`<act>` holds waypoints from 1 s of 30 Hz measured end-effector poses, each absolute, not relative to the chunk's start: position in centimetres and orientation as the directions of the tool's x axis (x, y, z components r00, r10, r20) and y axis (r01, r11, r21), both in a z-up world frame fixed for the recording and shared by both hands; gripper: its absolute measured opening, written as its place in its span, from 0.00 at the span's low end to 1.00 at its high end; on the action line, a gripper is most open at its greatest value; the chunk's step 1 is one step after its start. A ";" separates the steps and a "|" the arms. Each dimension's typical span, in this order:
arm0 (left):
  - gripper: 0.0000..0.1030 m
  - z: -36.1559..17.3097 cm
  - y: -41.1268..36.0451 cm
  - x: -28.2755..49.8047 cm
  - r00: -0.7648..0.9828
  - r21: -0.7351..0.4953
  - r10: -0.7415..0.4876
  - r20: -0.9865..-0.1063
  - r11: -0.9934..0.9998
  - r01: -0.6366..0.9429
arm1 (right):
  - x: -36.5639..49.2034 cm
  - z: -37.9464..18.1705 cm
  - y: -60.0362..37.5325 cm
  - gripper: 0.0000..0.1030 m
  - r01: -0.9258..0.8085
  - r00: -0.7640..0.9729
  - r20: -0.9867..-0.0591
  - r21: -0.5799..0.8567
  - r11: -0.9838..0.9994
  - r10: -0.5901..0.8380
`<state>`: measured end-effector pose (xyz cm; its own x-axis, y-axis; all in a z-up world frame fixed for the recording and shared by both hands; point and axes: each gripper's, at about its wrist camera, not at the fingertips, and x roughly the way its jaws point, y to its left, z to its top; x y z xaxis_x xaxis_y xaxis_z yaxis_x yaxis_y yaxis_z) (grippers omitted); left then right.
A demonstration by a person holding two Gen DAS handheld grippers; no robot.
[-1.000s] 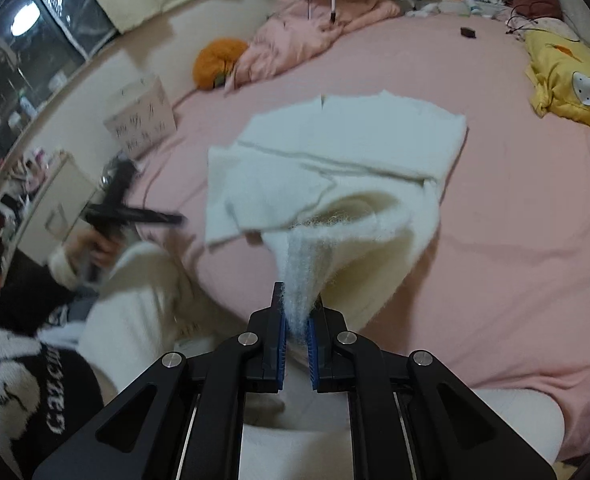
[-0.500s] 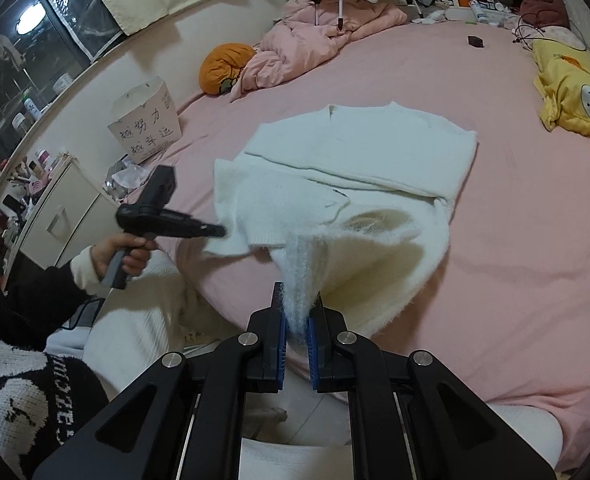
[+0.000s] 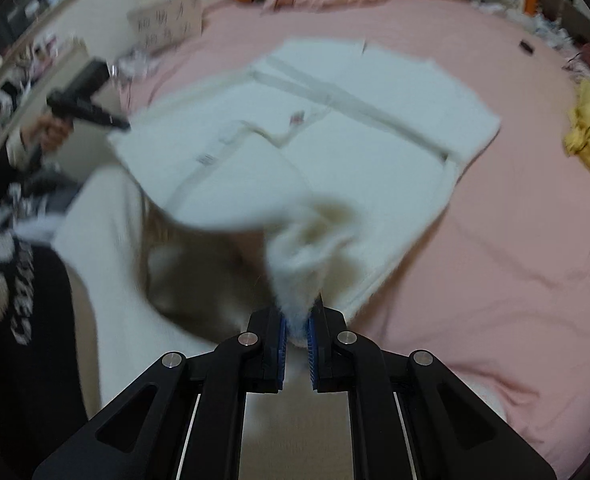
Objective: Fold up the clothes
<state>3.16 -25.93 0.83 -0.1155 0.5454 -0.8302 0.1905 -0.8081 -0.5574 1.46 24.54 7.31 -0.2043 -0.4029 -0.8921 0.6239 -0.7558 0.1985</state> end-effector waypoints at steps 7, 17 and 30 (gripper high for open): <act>0.06 -1.5 -27.8 4.7 -0.078 -0.503 0.499 -0.863 -0.834 0.226 | 2.1 3.8 23.7 0.12 0.625 -0.109 -0.952 0.158 -0.764 -0.286; 0.43 2.9 -23.0 1.0 -0.205 -0.276 0.274 -0.939 -0.961 -0.020 | 3.6 5.1 24.4 0.29 0.631 0.000 -0.966 0.201 -0.750 -0.259; 0.59 -5.3 -11.8 -5.6 -0.235 -0.124 0.122 -0.964 -0.992 -0.007 | -8.8 -3.0 17.5 0.29 0.141 -0.248 -0.963 0.073 -0.987 -0.106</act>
